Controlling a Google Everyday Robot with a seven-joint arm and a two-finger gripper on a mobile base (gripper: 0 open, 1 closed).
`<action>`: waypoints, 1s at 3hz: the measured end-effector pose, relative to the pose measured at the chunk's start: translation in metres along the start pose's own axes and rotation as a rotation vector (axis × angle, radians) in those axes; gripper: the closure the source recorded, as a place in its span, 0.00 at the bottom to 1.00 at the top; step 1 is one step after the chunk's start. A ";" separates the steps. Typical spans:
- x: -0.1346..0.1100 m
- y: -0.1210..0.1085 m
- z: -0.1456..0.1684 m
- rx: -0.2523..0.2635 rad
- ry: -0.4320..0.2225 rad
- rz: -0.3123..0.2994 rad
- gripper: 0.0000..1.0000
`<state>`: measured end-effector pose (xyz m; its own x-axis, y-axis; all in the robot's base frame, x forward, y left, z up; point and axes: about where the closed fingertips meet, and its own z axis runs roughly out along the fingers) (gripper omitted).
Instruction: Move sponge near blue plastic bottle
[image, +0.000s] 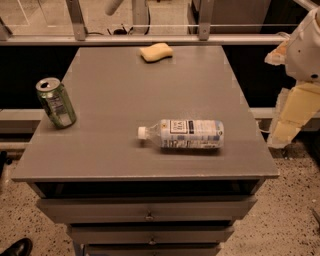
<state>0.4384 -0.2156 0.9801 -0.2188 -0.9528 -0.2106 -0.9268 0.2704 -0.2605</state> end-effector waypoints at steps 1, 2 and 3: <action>0.000 0.000 0.000 0.000 0.000 0.000 0.00; -0.010 -0.010 0.004 0.012 -0.049 -0.005 0.00; -0.040 -0.041 0.017 0.034 -0.151 -0.002 0.00</action>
Offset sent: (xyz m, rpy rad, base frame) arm 0.0353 0.0182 -0.0031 0.1118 -0.0479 0.0408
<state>0.4905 -0.1862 0.9832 -0.1659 -0.9225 -0.3487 -0.9157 0.2753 -0.2927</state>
